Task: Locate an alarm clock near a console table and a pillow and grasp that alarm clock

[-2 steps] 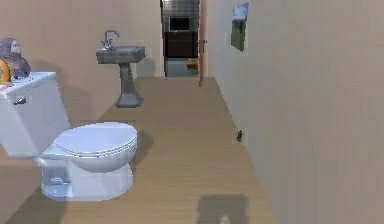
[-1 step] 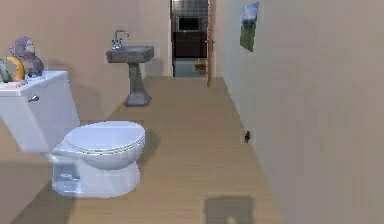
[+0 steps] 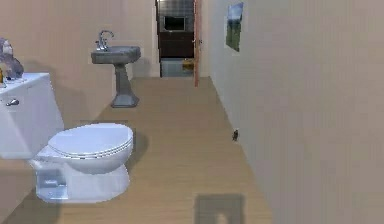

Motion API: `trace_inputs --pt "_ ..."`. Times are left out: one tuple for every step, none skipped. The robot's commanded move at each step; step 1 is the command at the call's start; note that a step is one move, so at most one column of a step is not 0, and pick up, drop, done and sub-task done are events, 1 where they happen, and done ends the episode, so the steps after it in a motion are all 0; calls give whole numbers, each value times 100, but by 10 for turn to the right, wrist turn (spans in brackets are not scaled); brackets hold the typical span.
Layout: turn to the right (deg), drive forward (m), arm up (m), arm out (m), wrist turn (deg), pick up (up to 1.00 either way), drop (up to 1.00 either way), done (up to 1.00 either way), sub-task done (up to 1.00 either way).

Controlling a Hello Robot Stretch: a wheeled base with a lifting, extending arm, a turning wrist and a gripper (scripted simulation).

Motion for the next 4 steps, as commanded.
trace_inputs --pt "0 100 0 0 0 0 0 0 0" --pt "0 20 0 0 0 0 0 0 0" --pt "0 55 0 0 0 0 0 0 0" --pt "-450 0 0 0 0 0 0 0 0"
